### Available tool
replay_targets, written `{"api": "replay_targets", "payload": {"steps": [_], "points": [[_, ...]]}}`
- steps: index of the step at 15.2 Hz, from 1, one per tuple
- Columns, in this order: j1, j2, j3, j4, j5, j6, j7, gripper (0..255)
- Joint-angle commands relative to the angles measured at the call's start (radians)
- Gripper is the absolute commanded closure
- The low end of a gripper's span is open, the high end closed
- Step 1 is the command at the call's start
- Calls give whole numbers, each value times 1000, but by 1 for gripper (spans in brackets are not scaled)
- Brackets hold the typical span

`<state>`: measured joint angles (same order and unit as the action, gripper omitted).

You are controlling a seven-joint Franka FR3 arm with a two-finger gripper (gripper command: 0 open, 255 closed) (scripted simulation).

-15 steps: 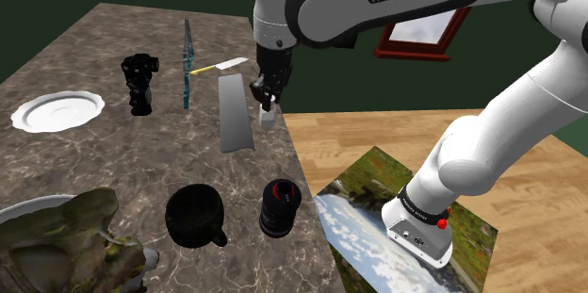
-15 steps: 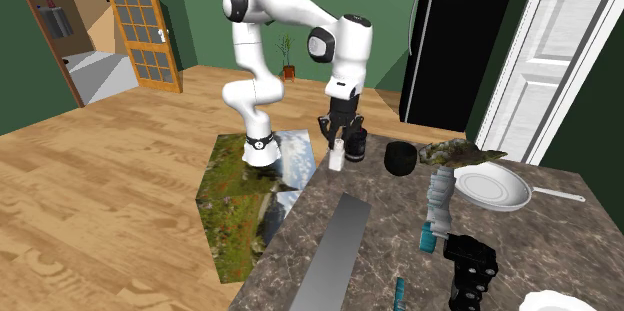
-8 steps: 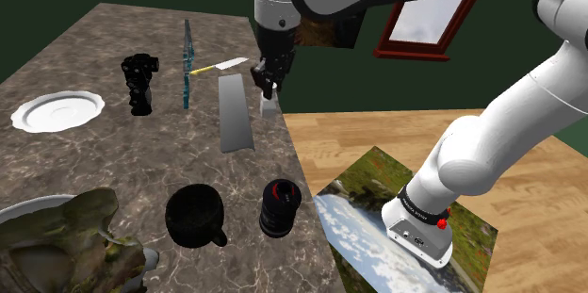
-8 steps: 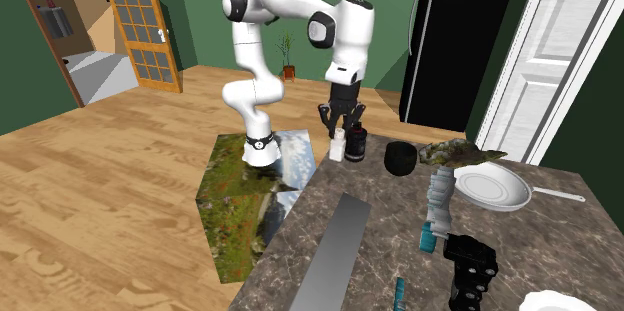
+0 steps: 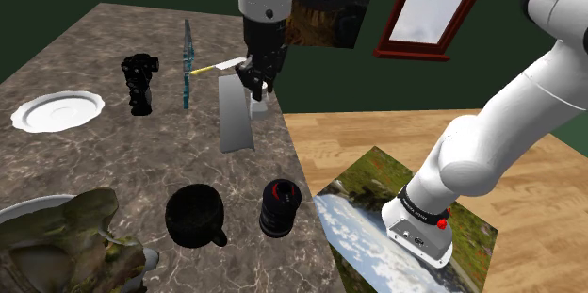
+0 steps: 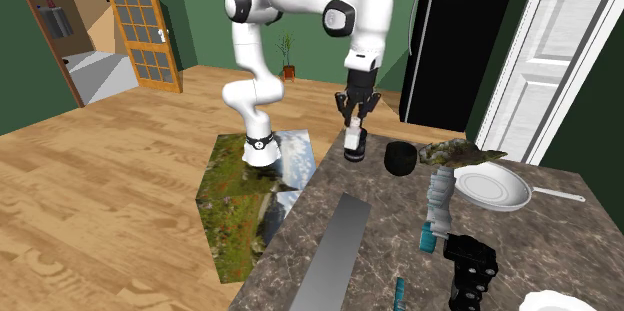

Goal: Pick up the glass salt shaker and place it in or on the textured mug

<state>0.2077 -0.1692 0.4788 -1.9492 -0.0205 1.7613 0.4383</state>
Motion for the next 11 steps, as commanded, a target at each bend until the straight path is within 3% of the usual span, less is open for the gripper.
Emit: {"api": "replay_targets", "payload": {"steps": [1, 11], "points": [[19, 19, 31, 35, -2, -22, 53, 255], [143, 248, 188, 315, -108, -135, 348, 255]]}}
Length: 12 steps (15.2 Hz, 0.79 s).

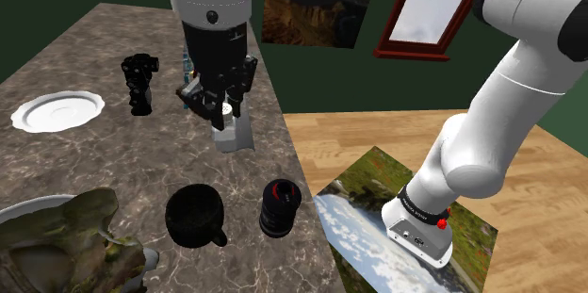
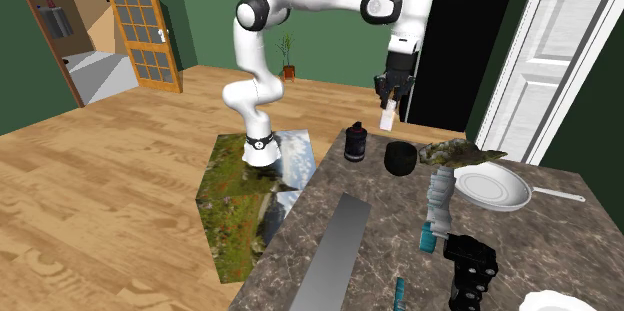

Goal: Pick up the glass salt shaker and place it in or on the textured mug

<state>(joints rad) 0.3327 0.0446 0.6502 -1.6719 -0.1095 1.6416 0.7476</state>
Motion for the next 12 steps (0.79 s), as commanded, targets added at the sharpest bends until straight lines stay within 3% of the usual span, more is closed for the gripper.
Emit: {"api": "replay_targets", "payload": {"steps": [1, 5, 12], "points": [[38, 65, 29, 75, -37, -30, 70, 255], [146, 215, 66, 256, -127, -109, 195, 255], [130, 198, 61, 141, -117, -8, 197, 255]]}}
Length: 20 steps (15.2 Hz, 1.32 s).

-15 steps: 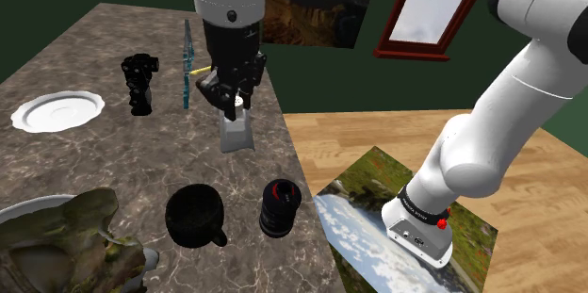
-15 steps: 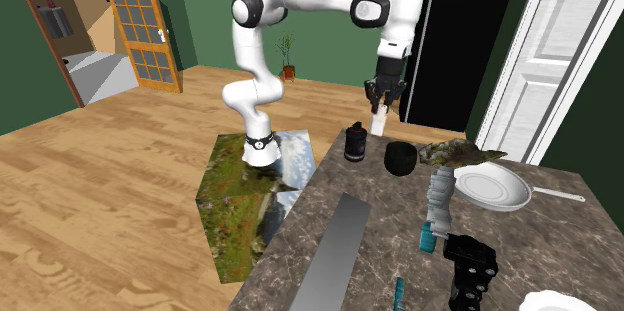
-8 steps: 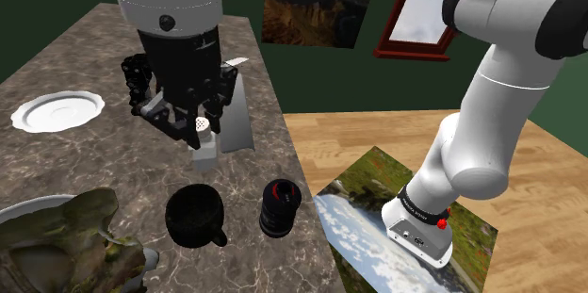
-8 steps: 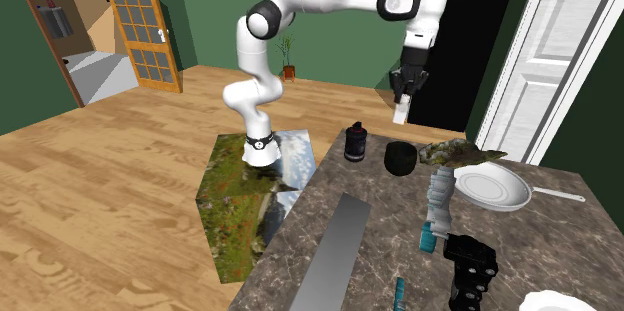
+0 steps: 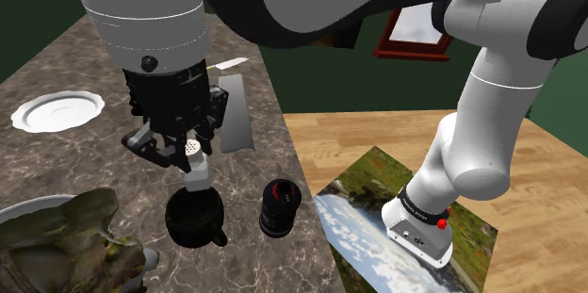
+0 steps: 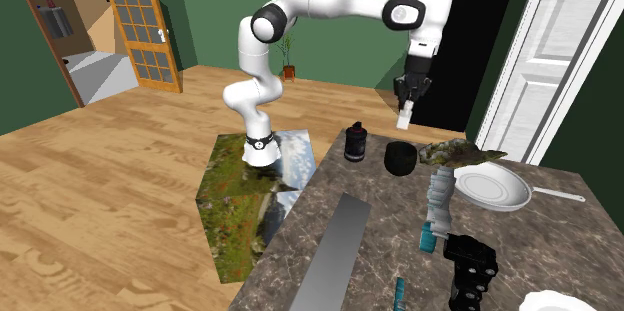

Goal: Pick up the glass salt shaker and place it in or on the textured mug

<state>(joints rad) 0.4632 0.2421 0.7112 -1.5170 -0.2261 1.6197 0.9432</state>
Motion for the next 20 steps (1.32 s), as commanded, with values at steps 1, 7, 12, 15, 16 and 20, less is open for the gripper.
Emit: {"api": "replay_targets", "payload": {"steps": [1, 7, 12, 15, 16, 20], "points": [[-3, -1, -1, -28, 0, 28, 3, 255], [-11, -1, -4, -109, -3, 108, 10, 255], [-13, 7, -7, -168, -10, 171, 20, 255], [-14, 11, -9, -186, -14, 192, 23, 255], [-14, 11, -9, -186, -14, 192, 24, 255], [-14, 11, -9, -186, -14, 192, 24, 255]]}}
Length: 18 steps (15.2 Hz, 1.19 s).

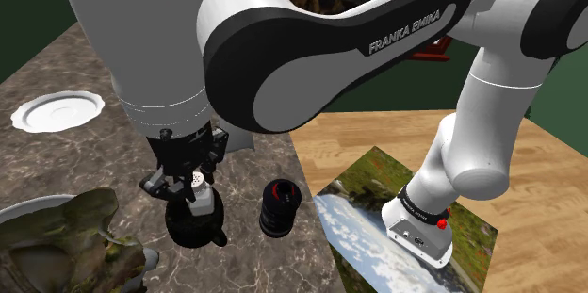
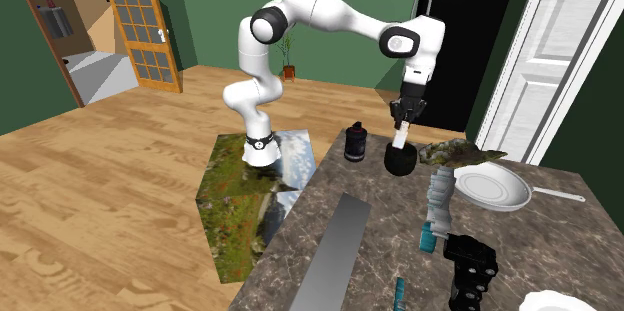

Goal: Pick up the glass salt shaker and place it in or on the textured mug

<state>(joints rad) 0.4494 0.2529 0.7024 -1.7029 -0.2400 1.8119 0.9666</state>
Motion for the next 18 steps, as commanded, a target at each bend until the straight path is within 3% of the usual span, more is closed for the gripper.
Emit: {"api": "replay_targets", "payload": {"steps": [1, 2, 7, 11, 18], "points": [[0, 0, 0, 0, 0, 0, 0, 255], [0, 0, 0, 0, 0, 0, 0, 0], [0, 0, 0, 0, 0, 0, 0, 0], [17, 2, 8, 130, 4, -127, -6, 0], [17, 2, 8, 130, 4, -127, -6, 0]]}}
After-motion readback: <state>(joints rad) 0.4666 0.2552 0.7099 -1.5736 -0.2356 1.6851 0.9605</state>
